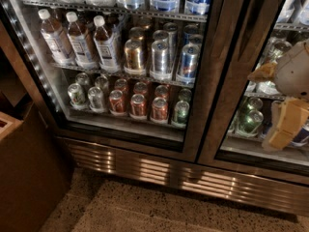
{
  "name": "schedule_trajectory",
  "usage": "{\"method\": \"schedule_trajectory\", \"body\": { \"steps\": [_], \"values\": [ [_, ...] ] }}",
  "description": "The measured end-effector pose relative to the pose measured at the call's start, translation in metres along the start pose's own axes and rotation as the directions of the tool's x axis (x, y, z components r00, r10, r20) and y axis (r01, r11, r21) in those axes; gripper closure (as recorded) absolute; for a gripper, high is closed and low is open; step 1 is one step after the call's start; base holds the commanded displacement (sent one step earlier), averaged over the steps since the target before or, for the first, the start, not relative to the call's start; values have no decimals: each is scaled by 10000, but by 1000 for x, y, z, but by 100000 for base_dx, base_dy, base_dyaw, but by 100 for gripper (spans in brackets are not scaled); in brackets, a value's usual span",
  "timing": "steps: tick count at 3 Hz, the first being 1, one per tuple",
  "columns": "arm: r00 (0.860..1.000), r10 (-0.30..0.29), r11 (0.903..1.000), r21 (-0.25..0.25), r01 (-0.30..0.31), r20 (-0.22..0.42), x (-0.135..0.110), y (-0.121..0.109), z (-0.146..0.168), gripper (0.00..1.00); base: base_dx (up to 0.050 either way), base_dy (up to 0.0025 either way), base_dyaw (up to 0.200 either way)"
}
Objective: Open left fridge door
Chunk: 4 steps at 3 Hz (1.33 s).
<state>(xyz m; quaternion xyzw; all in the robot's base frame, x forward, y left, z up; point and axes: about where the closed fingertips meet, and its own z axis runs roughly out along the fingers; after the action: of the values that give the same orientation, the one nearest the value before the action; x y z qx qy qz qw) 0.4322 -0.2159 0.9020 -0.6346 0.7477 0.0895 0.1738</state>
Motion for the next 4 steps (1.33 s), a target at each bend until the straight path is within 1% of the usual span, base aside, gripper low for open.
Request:
{"method": "schedule_trajectory", "body": {
  "steps": [1,2,3,4],
  "values": [
    [9992,-53,10000,-38,52,-392,7,20,12,0,0,0,0],
    [9992,-54,10000,-39,53,-389,7,20,12,0,0,0,0],
    [9968,-368,9982,-438,400,711,5,19,15,0,0,0,0],
    [9482,-823,9870,-1066,1201,3067,19,15,17,0,0,0,0]
  ]
}}
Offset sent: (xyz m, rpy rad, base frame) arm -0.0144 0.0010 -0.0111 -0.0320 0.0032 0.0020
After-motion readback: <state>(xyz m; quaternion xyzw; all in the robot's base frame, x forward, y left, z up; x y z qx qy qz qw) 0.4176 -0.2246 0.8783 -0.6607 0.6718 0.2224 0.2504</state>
